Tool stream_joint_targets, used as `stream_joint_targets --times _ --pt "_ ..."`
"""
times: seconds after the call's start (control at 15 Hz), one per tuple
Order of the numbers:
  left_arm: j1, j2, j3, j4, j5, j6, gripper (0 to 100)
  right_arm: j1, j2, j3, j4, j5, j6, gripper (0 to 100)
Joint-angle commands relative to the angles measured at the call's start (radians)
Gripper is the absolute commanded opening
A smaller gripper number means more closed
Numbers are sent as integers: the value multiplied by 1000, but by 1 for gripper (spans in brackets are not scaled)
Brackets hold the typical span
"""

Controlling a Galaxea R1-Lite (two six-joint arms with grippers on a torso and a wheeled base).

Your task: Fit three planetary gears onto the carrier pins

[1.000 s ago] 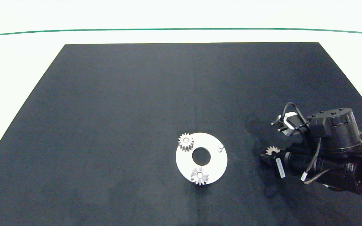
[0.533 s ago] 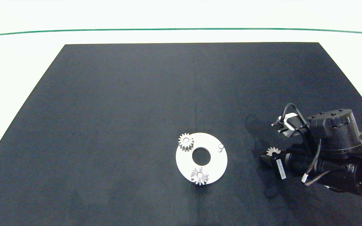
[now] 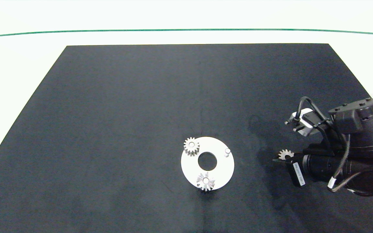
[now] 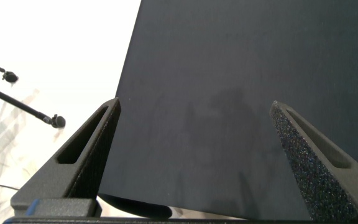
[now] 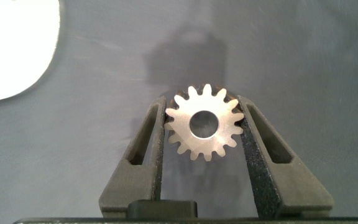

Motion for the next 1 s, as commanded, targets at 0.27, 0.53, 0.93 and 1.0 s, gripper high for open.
stream_joint_targets --times 0.27,0.53,0.93,1.0 --pt "1 4 -2 3 2 1 100 248 -14 -60 6 -129 2 16" --pt "0 -1 -7 3 2 0 100 273 86 -104 -40 -142 -1 16" --pt "0 -2 -7 3 2 0 100 271 184 -195 -37 -142 2 16" --pt "0 -6 -7 3 2 0 100 271 199 -207 -36 -144 4 16"
